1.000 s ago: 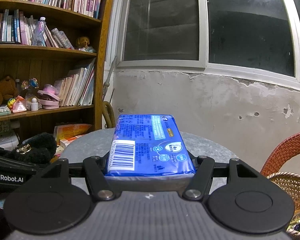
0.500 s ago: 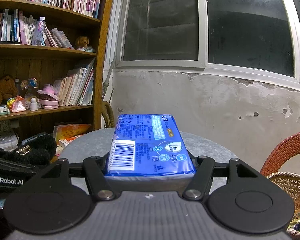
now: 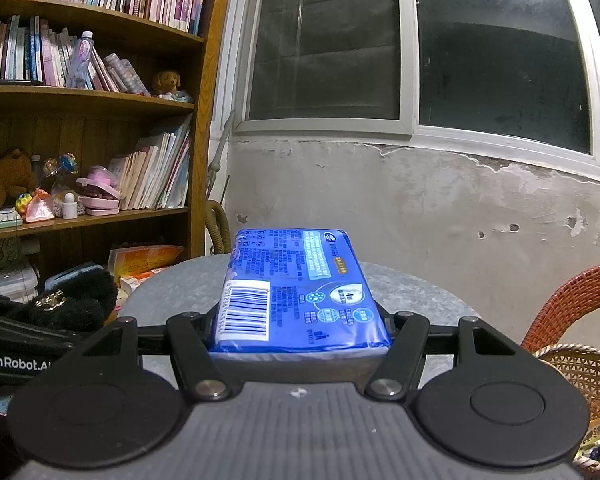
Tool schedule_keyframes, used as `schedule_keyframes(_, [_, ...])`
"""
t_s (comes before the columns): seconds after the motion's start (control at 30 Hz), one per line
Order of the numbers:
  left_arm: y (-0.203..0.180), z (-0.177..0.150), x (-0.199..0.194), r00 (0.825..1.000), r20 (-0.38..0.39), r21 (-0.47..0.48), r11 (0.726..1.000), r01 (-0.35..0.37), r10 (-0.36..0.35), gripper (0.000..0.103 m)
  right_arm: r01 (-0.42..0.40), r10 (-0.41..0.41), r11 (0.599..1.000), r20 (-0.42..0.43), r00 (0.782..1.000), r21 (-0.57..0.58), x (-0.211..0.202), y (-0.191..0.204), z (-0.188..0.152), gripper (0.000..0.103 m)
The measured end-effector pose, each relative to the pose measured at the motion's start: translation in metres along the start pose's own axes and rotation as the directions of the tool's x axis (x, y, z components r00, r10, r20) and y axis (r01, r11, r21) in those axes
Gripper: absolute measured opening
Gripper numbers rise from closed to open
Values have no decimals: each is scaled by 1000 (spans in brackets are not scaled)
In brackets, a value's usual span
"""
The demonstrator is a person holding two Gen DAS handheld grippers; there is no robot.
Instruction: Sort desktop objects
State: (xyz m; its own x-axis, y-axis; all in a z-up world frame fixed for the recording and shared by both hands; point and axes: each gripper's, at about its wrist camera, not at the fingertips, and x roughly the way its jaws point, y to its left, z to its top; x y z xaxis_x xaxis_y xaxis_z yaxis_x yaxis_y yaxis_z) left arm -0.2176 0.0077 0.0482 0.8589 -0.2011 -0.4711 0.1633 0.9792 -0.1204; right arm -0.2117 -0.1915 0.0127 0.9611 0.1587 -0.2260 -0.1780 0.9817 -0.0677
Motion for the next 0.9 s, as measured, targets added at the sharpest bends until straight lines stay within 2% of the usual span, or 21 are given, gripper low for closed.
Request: schedule_keyframes(0.9, [2, -5, 3, 1000, -5, -1, 1000, -2, 2, 59, -5, 5, 1000, -1, 1000, -6, -1, 1, -2, 60])
